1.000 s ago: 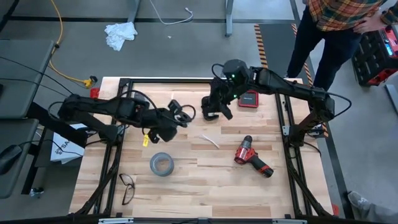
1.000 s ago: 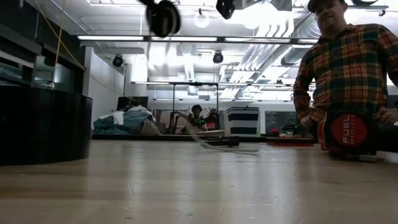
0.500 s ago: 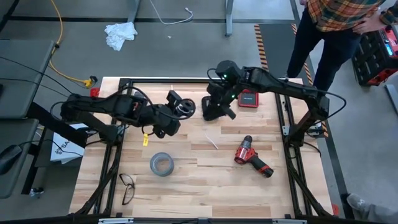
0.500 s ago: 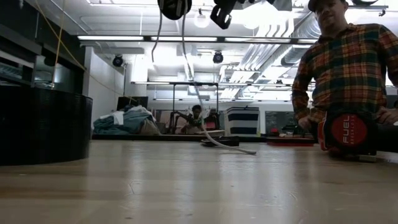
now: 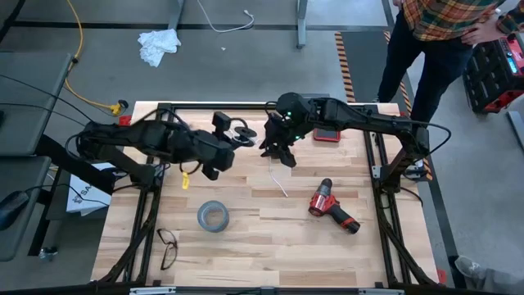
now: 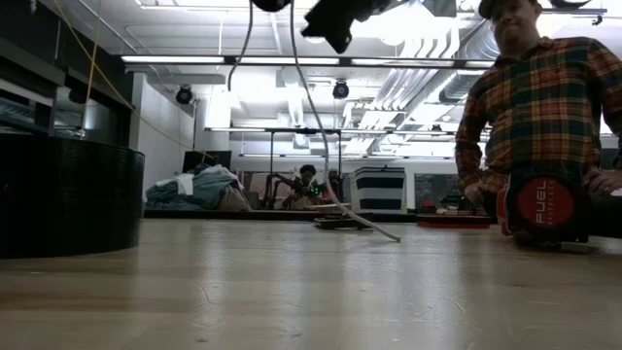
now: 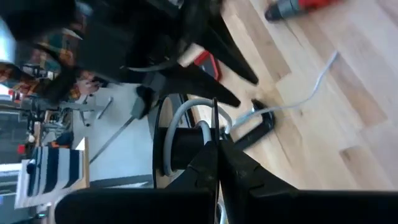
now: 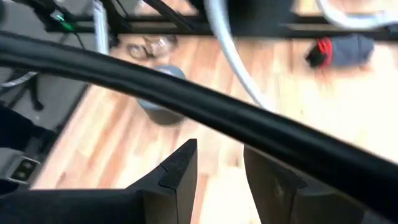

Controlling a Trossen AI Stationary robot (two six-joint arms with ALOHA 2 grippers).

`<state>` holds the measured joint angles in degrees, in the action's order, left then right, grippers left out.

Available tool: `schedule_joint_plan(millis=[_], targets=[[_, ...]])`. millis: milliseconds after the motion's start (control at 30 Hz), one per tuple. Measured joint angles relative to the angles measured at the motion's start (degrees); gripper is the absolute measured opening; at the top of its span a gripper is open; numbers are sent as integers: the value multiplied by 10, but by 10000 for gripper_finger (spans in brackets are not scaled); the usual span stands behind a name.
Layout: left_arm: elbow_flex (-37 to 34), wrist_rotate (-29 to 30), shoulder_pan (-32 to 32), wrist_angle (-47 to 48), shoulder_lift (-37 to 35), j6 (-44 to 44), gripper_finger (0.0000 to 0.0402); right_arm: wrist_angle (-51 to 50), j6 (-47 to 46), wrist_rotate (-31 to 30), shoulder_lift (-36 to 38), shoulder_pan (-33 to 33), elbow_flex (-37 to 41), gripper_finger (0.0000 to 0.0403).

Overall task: Coil cords
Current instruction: Uncoil the white wire

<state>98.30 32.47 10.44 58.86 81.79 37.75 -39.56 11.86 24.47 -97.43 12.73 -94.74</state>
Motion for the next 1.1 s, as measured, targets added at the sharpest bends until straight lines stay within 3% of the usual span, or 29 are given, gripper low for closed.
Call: schedule_joint_plan(millis=[367,767,1100], targets=[[5,-99,-41,26,-14,-104,0,-171,66,-4,2,2,0,126],[5,-89,-40,32,-14,-92,0,41,27,15,-51,-8,0,126],[4,-77,-40,46,-25,-116,0,72,62,-118,-53,-15,0,126]])
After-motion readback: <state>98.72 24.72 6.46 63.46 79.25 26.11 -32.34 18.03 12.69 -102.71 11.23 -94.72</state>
